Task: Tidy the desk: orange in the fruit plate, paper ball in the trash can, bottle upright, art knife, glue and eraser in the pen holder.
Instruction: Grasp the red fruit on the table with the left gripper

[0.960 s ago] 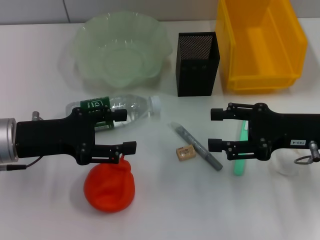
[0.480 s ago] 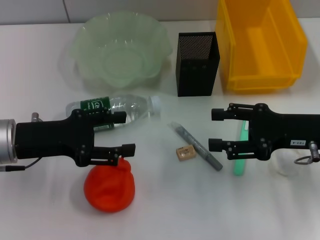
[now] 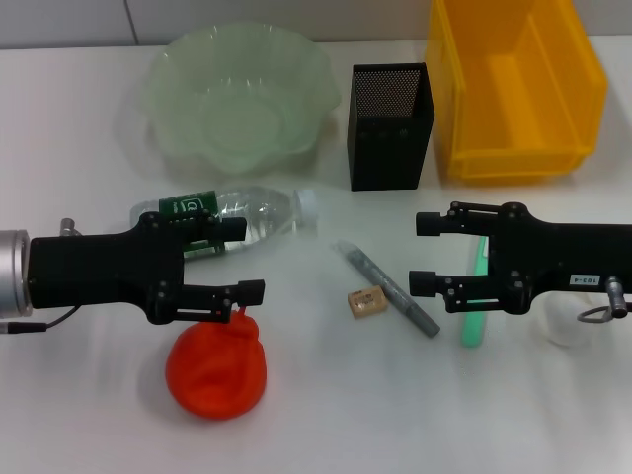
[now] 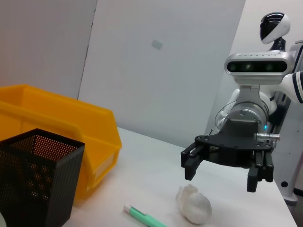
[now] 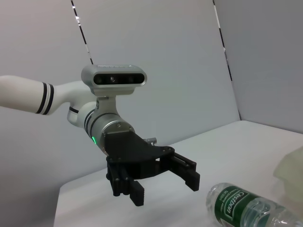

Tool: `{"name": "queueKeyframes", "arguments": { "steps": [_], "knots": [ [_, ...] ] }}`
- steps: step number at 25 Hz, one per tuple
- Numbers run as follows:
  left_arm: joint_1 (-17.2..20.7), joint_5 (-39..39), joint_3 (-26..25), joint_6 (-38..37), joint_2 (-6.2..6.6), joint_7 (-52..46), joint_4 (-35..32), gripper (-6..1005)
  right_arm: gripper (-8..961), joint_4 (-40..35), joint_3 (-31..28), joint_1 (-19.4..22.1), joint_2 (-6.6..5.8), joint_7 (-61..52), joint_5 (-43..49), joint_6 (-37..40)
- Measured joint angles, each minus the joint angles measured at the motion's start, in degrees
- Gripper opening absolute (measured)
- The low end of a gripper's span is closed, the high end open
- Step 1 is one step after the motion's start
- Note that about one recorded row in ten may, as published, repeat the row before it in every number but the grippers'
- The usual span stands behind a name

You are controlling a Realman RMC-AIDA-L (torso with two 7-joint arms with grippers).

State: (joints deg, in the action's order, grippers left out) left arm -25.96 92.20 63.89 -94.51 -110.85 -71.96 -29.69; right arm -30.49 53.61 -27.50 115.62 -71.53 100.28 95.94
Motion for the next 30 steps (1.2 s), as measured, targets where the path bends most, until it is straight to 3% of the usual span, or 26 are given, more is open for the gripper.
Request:
{"name": "queueKeyframes", "arguments": {
  "steps": [6,11,30],
  "knots": [
    [0.9,0.8,0.0,-2.7,0.72,-0.7,0.0,832,782,0.0,-0.1,0.0,0.05,-0.5,-0.3,-0.9],
    [2.1,5.8,-1.2,-3.2,1.03,-0.9,0.0,827,782,0.0,-0.1,0.1,0.05,-1.5,-0.4,-1.2],
    [1.9,11.3,-2.5,5.5,-0.03,-3.2,0.6,809,780,0.2,-0.1,0.3,0.32,-0.8,-0.1,-1.5]
  ]
}}
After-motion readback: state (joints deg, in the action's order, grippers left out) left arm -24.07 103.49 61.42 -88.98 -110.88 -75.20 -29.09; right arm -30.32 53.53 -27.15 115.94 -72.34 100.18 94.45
